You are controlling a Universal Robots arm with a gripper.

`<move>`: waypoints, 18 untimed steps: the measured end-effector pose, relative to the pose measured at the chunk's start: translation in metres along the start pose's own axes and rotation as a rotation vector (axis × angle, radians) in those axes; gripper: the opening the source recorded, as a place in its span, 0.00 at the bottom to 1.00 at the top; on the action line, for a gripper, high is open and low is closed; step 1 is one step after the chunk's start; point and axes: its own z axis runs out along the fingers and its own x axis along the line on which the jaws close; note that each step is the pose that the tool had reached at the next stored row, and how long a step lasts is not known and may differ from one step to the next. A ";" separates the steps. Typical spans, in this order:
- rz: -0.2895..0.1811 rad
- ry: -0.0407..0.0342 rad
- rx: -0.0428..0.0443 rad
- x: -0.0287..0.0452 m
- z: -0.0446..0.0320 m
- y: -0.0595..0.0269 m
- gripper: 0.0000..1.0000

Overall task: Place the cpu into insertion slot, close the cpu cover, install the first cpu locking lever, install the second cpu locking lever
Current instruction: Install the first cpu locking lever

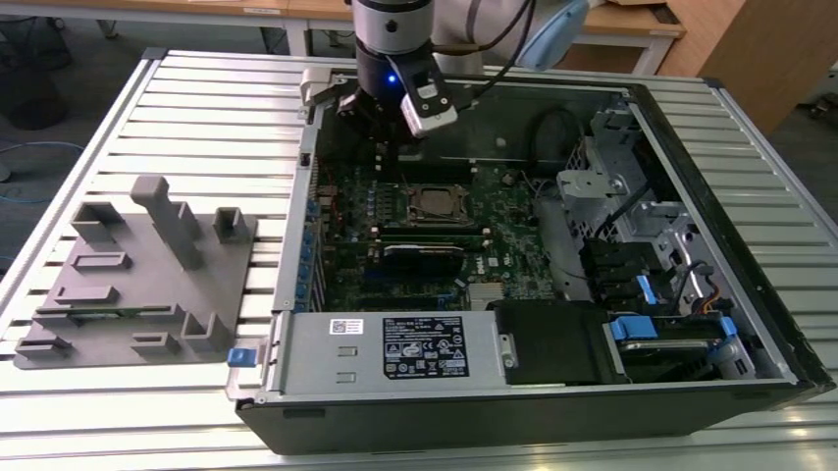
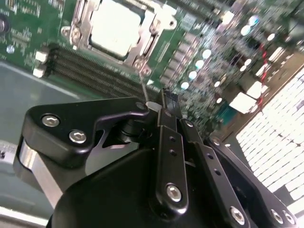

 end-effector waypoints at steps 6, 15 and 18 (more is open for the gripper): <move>0.000 0.0000 -0.0024 0.0040 0.0000 -0.0002 0.11; 0.000 0.0004 -0.0068 0.0144 0.0004 -0.0010 0.11; 0.001 0.0014 -0.0266 0.0167 0.0005 -0.0011 0.11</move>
